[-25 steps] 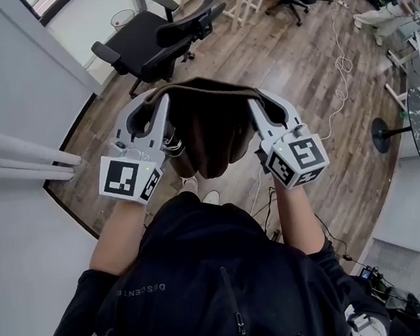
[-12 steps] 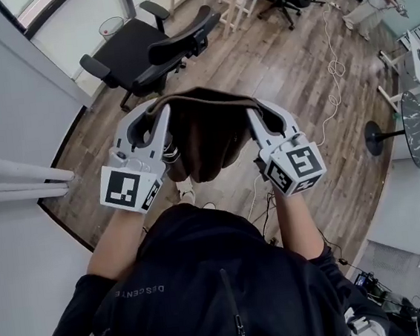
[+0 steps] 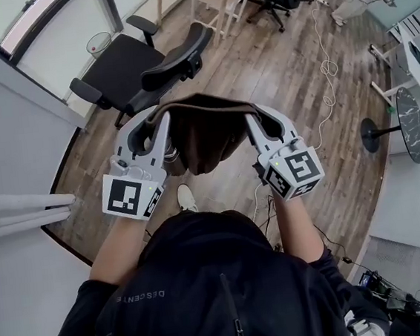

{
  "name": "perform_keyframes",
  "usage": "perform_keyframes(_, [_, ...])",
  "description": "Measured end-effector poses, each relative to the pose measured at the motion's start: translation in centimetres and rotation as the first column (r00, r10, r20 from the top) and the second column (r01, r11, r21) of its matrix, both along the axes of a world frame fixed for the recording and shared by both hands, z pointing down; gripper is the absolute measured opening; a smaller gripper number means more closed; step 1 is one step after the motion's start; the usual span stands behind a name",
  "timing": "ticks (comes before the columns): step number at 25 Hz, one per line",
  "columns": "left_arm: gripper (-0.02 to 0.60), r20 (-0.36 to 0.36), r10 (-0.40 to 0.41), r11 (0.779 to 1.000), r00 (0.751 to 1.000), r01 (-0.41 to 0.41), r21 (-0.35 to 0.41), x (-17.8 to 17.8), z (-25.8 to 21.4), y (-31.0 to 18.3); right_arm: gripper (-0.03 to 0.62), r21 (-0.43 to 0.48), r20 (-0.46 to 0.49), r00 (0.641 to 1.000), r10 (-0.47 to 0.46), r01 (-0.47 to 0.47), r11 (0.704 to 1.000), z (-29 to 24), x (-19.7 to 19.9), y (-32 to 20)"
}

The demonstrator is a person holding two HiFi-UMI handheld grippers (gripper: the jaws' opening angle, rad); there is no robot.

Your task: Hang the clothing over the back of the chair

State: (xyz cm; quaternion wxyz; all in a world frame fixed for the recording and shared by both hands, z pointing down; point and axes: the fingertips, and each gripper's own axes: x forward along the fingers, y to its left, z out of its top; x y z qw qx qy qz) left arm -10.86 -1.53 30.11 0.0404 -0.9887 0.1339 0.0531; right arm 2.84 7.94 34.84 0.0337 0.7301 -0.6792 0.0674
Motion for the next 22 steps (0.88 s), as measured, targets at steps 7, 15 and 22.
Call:
perform_keyframes(7, [0.049,0.004,0.024,1.000,1.000,-0.024,0.000,2.9,-0.1,-2.7,0.048,0.003,0.017,1.000,0.006,-0.006,1.000,0.0,2.8,-2.2])
perform_keyframes(15, [0.049,0.032,-0.062,0.998,0.998,0.062,0.006,6.8,0.8,-4.5,0.048,0.000,0.017,0.996,-0.090,0.090,0.996,1.2,7.4,-5.3])
perform_keyframes(22, [0.049,0.043,-0.226,0.974,0.973,0.226,0.017,9.5,0.6,-4.4,0.048,0.001,0.005,0.966,-0.260,0.260,0.966,1.0,10.8,-7.1])
